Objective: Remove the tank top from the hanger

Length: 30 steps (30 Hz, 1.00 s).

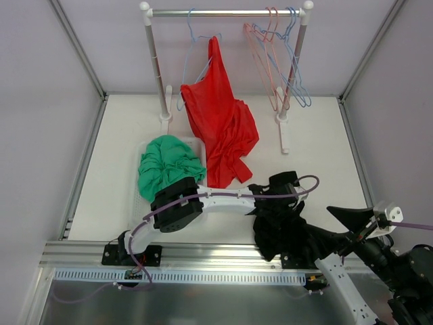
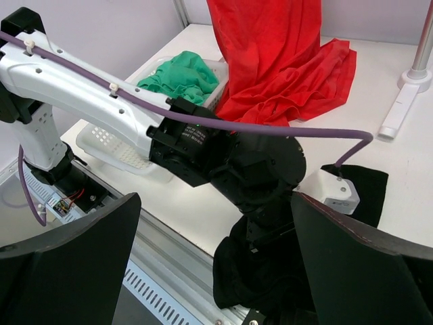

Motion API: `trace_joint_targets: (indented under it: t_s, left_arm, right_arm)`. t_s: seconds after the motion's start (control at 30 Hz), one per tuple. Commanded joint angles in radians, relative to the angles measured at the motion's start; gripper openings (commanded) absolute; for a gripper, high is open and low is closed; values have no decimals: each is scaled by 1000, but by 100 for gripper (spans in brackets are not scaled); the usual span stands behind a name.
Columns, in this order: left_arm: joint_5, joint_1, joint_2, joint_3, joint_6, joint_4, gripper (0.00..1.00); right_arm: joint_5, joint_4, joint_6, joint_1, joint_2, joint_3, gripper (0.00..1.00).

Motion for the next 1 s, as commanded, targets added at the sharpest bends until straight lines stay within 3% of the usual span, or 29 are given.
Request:
trace_joint_targets:
  t_s: [0.0, 0.17, 0.33, 0.5, 0.73, 0.97]
  left_arm:
    - [-233, -3, -10, -112, -46, -122, 0]
    - [-364, -6, -262, -241, -78, -140, 0]
    - [-498, -4, -534, -235, -87, -284, 0]
    - [-593, 2, -660, -128, -105, -536, 0]
    - [-717, 42, -801, 16, -108, -717, 0]
    - [-871, 113, -886, 278, -105, -933, 0]
  right_arm:
    - [-6, 27, -7, -4, -18, 34, 100]
    - [0, 41, -2, -4, -27, 28, 99]
    - [9, 56, 7, -5, -39, 18, 99]
    - [26, 69, 13, -5, -51, 24, 99]
    - [38, 84, 12, -4, -39, 38, 99]
    - [34, 98, 13, -5, -27, 33, 99]
